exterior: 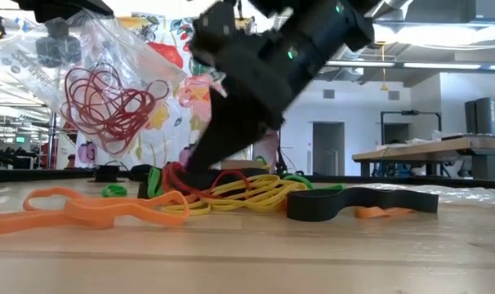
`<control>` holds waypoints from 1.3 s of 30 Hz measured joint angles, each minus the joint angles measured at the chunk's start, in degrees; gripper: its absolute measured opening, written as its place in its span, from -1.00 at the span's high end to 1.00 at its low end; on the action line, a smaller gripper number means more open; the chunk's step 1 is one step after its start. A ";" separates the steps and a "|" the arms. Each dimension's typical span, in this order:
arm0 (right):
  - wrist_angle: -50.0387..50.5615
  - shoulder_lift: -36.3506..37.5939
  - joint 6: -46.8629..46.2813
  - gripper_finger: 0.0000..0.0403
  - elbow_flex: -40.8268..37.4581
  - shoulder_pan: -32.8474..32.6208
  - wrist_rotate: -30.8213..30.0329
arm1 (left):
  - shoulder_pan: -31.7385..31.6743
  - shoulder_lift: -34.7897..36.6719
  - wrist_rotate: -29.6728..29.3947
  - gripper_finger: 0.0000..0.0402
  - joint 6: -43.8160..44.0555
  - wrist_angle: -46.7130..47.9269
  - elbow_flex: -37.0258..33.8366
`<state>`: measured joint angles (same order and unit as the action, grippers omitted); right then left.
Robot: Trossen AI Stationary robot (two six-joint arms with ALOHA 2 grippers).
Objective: Sort rubber bands
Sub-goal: Put the red rubber band into the transparent zip bag
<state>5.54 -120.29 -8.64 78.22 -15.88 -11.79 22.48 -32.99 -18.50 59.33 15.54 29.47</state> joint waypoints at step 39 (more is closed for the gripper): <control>1.68 0.22 18.10 0.41 0.12 -1.70 1.49 | 0.00 0.00 0.14 1.00 -0.24 0.43 0.00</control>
<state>7.22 -120.07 9.46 78.35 -17.58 -10.31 22.48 -32.99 -18.36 59.09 15.97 29.47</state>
